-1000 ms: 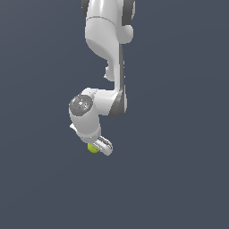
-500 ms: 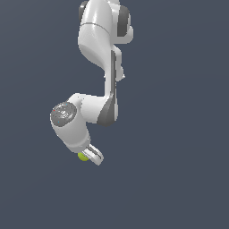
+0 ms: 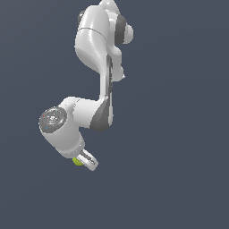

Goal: Pick up the object and move it to a goal position.

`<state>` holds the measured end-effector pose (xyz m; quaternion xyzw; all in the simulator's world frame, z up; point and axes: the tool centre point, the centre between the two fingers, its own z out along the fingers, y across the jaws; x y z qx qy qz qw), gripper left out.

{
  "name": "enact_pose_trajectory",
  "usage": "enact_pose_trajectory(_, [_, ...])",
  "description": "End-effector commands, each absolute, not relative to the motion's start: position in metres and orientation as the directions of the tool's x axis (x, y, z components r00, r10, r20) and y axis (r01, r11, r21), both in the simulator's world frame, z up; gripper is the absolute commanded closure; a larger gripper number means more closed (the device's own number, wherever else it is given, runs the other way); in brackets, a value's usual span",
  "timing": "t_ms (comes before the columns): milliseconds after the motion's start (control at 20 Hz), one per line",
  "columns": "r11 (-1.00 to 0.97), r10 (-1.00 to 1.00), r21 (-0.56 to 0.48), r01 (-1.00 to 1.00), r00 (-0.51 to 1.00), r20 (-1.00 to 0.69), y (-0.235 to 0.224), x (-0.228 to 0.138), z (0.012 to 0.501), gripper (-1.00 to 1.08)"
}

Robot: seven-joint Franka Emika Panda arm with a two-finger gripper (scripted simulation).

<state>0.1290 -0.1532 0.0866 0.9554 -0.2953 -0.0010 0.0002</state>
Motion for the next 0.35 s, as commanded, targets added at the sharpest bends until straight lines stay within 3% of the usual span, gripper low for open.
enact_pose_trajectory(0, [-0.826,-0.564,0.000,-0.564,0.826,0.000,-0.1553,0.1325,0.0884,1.08])
enact_pose_trajectory(300, [-0.826,-0.564,0.000,-0.564,0.826,0.000,-0.1571,0.1349,0.0888,1.08])
